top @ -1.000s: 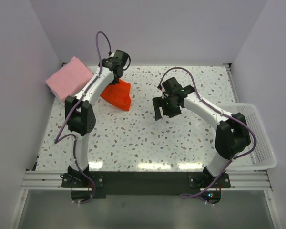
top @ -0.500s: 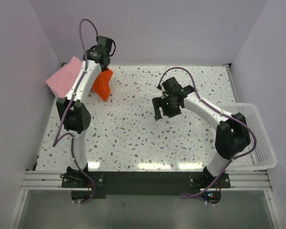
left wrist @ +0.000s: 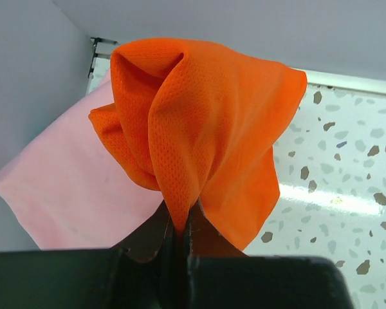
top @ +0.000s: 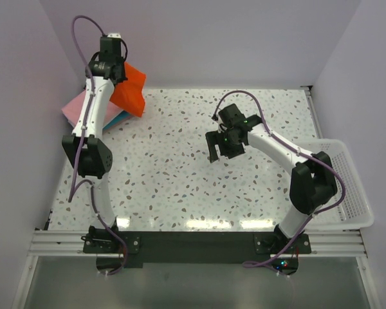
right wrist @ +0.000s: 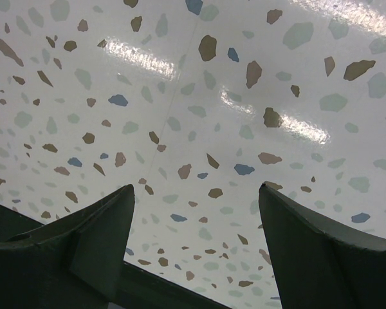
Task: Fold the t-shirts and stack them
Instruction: Neatly place the folded tshirt to the corner
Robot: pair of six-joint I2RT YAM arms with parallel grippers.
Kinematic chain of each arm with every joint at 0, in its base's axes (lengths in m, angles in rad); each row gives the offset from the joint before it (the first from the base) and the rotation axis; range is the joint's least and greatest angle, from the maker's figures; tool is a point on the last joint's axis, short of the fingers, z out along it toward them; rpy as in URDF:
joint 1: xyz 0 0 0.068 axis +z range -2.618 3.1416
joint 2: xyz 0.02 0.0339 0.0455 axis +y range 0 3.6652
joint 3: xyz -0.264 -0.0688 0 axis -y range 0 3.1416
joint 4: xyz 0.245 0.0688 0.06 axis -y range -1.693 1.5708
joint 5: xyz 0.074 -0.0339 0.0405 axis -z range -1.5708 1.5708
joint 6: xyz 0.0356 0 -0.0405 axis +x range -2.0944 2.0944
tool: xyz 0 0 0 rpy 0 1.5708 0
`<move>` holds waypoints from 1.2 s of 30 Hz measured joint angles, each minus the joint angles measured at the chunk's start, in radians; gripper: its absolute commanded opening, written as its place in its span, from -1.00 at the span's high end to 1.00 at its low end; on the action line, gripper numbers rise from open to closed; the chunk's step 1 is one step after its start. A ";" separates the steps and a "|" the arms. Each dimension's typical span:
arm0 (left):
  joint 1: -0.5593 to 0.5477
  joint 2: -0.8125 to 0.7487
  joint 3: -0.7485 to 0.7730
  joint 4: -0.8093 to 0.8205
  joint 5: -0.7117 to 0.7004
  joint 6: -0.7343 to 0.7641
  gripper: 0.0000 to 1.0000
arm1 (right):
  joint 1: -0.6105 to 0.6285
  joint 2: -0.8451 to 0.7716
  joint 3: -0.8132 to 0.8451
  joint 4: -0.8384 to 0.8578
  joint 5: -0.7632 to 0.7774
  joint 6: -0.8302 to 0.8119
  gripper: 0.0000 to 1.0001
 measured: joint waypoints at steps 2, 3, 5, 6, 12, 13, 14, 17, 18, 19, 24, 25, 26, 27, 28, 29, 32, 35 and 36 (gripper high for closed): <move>0.024 -0.013 0.000 0.019 0.035 -0.014 1.00 | 0.000 0.006 0.004 -0.002 0.000 0.000 -0.62; 0.037 -0.019 0.000 0.027 0.054 -0.021 1.00 | 0.000 0.010 0.006 -0.002 0.000 0.000 -0.62; 0.061 -0.032 0.000 0.042 0.098 -0.041 1.00 | 0.000 0.017 0.008 -0.003 0.000 0.000 -0.62; 0.072 -0.038 0.000 0.048 0.117 -0.051 1.00 | 0.000 0.018 0.009 -0.003 0.000 -0.001 -0.62; 0.139 -0.084 -0.019 0.094 0.182 -0.104 1.00 | -0.002 0.021 0.009 -0.005 0.000 -0.001 -0.62; 0.150 -0.095 -0.025 0.099 0.187 -0.113 1.00 | -0.002 0.021 0.009 -0.005 0.000 -0.001 -0.62; 0.161 -0.104 -0.030 0.104 0.192 -0.121 1.00 | -0.002 0.021 0.009 -0.005 0.000 -0.001 -0.62; 0.189 -0.127 -0.043 0.116 0.204 -0.141 1.00 | -0.003 0.021 0.009 -0.005 0.000 -0.002 -0.62; 0.196 -0.134 -0.050 0.121 0.206 -0.148 1.00 | -0.003 0.021 0.009 -0.005 -0.001 -0.002 -0.62; 0.200 -0.140 -0.058 0.124 0.208 -0.152 1.00 | -0.003 0.021 0.009 -0.005 0.000 -0.003 -0.62; 0.210 -0.164 -0.138 0.153 0.210 -0.173 1.00 | -0.003 0.021 0.009 -0.005 0.000 -0.004 -0.62; 0.211 -0.167 -0.159 0.156 0.210 -0.176 1.00 | -0.003 0.021 0.009 -0.005 0.000 -0.004 -0.62; 0.211 -0.167 -0.172 0.156 0.210 -0.178 1.00 | -0.003 0.021 0.009 -0.005 0.000 -0.004 -0.62; 0.211 -0.167 -0.187 0.156 0.209 -0.180 1.00 | -0.003 0.021 0.009 -0.005 0.000 -0.004 -0.62; 0.212 -0.167 -0.201 0.156 0.208 -0.182 1.00 | -0.003 0.021 0.009 -0.005 0.000 -0.004 -0.62; 0.213 -0.168 -0.213 0.156 0.205 -0.182 1.00 | -0.003 0.021 0.009 -0.005 0.000 -0.004 -0.62; 0.219 -0.177 -0.259 0.163 0.189 -0.185 1.00 | -0.003 0.021 0.009 -0.005 0.000 -0.004 -0.62; 0.230 -0.191 -0.300 0.167 0.177 -0.191 1.00 | -0.003 0.021 0.009 -0.005 0.000 -0.004 -0.63; 0.235 -0.196 -0.314 0.169 0.172 -0.193 1.00 | -0.003 0.021 0.009 -0.005 0.000 -0.004 -0.62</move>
